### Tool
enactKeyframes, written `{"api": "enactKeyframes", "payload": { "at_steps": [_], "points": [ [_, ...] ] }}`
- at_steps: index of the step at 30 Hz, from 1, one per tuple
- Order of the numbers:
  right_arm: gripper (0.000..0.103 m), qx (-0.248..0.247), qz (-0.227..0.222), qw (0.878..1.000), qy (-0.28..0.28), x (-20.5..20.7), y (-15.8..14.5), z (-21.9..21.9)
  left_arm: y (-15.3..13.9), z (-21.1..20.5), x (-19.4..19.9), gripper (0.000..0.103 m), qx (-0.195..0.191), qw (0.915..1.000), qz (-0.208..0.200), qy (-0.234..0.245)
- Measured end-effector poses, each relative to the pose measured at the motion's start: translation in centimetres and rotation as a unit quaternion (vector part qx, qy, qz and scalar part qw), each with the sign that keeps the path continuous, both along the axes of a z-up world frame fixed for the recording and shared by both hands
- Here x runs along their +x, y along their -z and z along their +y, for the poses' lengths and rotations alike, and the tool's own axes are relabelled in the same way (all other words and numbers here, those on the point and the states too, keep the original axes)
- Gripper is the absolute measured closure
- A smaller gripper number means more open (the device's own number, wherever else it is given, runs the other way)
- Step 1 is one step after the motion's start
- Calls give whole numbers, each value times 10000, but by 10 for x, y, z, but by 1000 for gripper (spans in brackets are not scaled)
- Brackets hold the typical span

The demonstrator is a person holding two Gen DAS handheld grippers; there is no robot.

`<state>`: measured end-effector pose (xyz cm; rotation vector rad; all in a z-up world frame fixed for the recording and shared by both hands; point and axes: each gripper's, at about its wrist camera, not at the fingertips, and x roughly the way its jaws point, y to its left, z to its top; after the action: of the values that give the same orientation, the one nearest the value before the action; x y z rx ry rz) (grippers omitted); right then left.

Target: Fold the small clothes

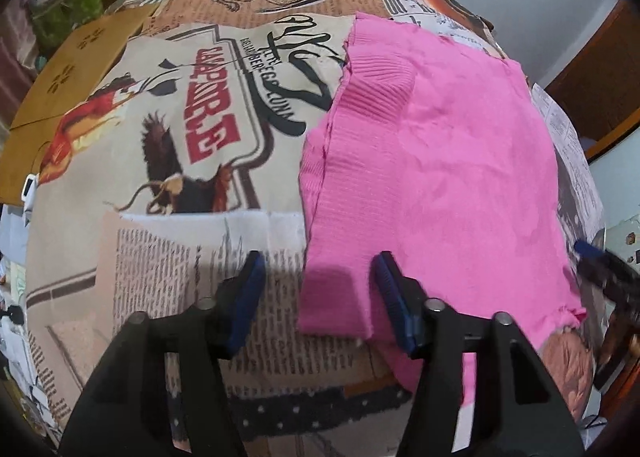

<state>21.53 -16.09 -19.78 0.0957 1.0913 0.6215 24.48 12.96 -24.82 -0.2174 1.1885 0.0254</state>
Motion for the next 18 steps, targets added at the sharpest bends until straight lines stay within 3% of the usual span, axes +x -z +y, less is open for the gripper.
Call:
{"api": "enactKeyframes", "payload": {
  "at_steps": [3, 6, 8, 13, 18],
  "points": [
    [41, -12, 54, 9999, -125, -4, 1, 9, 1, -1, 5, 75, -223, 9997, 9, 105],
    [41, 9, 274, 9990, -350, -3, 8, 21, -1, -2, 6, 87, -266, 9996, -28, 133],
    [46, -170, 195, 9986, -458, -4, 12, 31, 0, -2, 4, 89, -330, 9994, -50, 123],
    [93, -152, 181, 9973, -696, -5, 12, 41, -3, -2, -7, 92, -386, 9991, -88, 136],
    [97, -393, -56, 9953, -886, -7, 10, 38, -7, -11, -25, 93, -433, 9987, -105, 234]
  ]
}}
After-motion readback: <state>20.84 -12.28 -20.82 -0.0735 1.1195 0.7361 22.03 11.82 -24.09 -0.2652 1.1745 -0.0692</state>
